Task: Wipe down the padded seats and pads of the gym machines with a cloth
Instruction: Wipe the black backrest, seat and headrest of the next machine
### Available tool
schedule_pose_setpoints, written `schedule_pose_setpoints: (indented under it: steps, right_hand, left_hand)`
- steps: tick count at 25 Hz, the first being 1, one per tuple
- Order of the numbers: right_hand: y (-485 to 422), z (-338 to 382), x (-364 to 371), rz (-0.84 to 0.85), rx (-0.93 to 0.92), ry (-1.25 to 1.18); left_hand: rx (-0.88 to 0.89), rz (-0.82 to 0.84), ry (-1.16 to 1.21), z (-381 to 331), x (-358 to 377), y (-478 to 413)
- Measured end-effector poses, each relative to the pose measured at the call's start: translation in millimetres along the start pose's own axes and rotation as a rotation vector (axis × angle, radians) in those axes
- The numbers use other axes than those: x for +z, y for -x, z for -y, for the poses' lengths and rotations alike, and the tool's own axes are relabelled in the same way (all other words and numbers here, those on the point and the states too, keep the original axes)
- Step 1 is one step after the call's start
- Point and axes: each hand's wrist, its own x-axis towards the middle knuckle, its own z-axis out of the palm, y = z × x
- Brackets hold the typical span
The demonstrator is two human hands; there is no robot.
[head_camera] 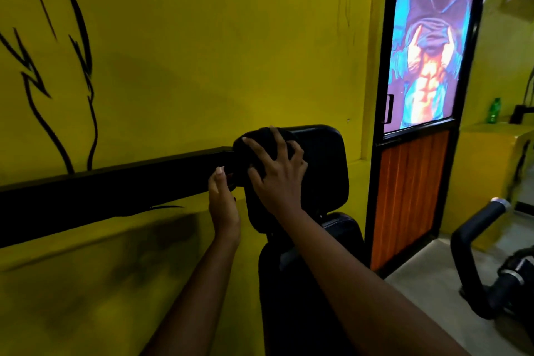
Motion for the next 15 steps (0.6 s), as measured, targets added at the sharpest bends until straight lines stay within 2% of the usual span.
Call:
schedule_pose_setpoints:
  steps: [4, 7, 9, 12, 15]
  right_hand:
    - [57.3, -19.1, 21.8, -0.046, -0.247, 0.134]
    - [78.0, -31.6, 26.8, -0.085, -0.302, 0.083]
    - [61.5, -27.1, 23.9, -0.115, -0.231, 0.021]
    - [-0.1, -21.8, 14.0, -0.126, 0.062, -0.136]
    - [-30.9, -49.5, 9.8, -0.091, 0.294, -0.160]
  left_hand:
    - [-0.034, 0.001, 0.074, 12.4, -1.3, -11.3]
    - [-0.042, 0.047, 0.102, 14.6, 1.4, -6.6]
    - [-0.035, 0.082, 0.092, 13.3, 4.5, -3.1]
    - [-0.027, 0.111, -0.026, 8.0, 19.0, 2.4]
    - [0.072, 0.052, -0.191, 5.1, 37.3, 11.3]
